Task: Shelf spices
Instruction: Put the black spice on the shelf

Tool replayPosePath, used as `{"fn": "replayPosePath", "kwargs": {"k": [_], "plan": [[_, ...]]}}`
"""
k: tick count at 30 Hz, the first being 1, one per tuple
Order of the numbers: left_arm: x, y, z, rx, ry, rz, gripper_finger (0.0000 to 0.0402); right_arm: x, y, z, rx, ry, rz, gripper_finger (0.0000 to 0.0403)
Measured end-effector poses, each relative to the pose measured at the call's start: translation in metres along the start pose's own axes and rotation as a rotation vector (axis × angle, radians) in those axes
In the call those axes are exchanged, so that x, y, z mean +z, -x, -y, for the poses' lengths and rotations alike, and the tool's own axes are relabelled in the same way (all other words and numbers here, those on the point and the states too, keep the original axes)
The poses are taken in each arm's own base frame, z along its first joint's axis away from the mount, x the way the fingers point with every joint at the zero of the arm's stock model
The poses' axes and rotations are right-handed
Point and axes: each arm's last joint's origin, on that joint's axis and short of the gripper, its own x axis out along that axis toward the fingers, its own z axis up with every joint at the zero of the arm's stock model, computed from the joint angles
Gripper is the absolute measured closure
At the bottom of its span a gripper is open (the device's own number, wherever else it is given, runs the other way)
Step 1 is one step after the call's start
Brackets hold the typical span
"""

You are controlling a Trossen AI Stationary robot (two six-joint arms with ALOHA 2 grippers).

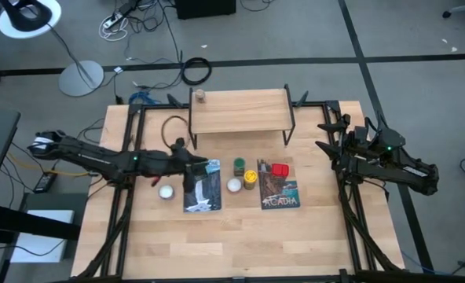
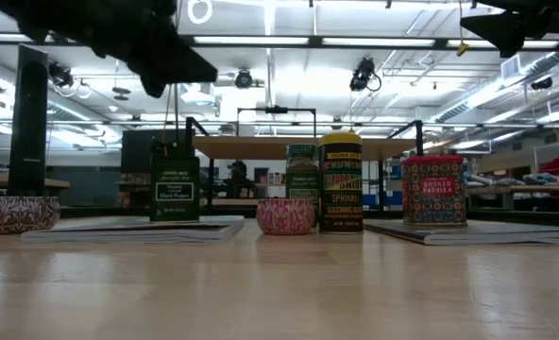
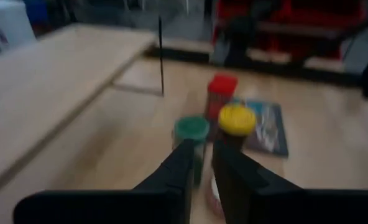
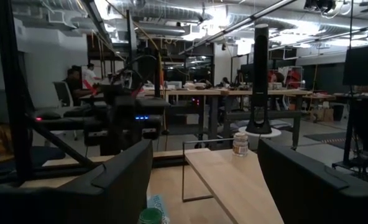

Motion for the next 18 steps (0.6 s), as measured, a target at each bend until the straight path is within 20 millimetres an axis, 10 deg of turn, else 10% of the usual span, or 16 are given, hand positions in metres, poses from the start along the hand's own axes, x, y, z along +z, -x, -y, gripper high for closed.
{"fn": "replayPosePath", "kwargs": {"k": [10, 18], "plan": [[0.042, -0.005, 0.011, 0.063, -0.106, -0.406, 0.0209, 0.0, 0.0, 0.0, 0.0, 0.0, 0.0, 0.011], [0.019, -0.02, 0.012, 0.103, -0.015, -0.701, 0.0097, 0.0, 0.0, 0.0, 0.0, 0.0, 0.002, 0.011]]}}
